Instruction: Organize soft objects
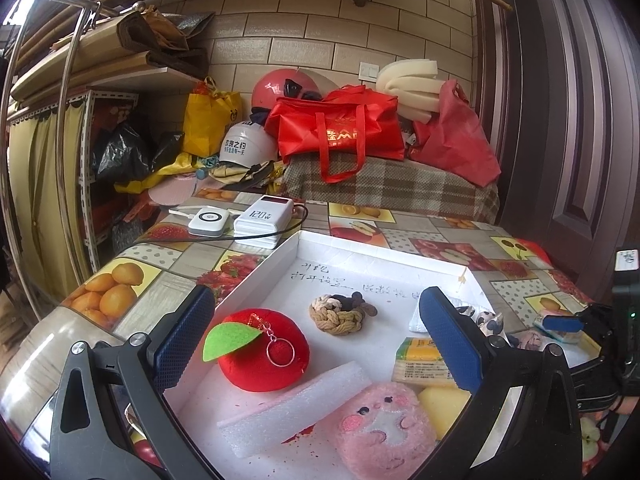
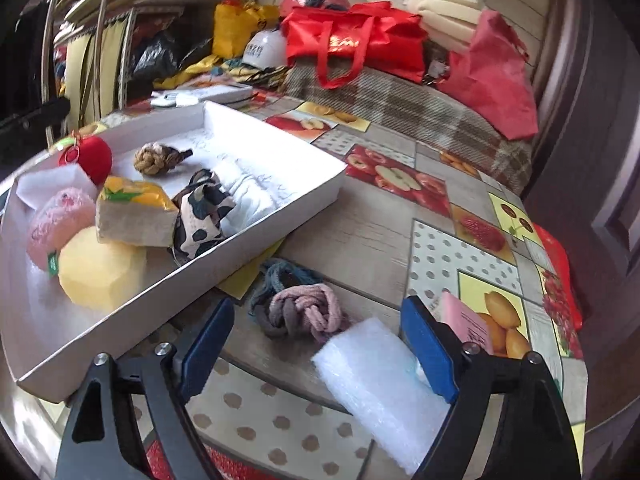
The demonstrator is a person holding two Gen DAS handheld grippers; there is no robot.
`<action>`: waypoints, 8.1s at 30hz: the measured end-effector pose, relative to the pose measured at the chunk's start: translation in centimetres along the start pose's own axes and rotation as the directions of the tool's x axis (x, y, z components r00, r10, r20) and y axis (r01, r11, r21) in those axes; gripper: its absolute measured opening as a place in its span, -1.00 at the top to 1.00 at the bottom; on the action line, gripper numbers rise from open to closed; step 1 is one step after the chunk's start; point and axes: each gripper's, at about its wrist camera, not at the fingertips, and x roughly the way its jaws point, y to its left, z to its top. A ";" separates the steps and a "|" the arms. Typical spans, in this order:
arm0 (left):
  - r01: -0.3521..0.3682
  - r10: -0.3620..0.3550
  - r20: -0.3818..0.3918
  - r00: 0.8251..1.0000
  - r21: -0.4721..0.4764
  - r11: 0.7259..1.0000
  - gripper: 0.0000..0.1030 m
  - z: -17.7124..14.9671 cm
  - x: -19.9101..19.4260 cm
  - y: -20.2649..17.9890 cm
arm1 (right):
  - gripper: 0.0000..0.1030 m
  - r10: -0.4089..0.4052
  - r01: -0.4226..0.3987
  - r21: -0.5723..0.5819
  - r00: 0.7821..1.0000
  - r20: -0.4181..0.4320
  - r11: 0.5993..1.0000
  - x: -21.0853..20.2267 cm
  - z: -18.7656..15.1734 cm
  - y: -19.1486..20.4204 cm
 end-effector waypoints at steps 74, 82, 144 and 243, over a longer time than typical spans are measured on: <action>0.412 -0.386 -0.150 0.910 0.225 0.883 -0.76 -3.7 -3.2 -16.8 | 0.38 -0.147 -0.027 0.497 0.940 0.307 0.867 -13.5 -9.7 -6.5; 0.392 -0.371 -0.130 0.920 0.232 0.890 -0.76 -3.7 -3.9 -15.0 | 0.38 -0.133 -0.026 0.467 0.944 0.303 0.884 -13.1 -8.9 -5.2; 0.083 -0.081 -0.112 0.990 0.006 0.997 -0.76 -0.6 0.8 1.3 | 0.38 0.255 -0.281 0.220 0.957 0.138 0.934 -0.9 3.0 6.2; -0.004 0.000 0.032 0.999 0.114 0.993 -1.00 -1.2 -1.6 -4.7 | -1.00 -0.187 0.063 0.559 0.968 0.167 0.827 -10.6 -8.8 -7.9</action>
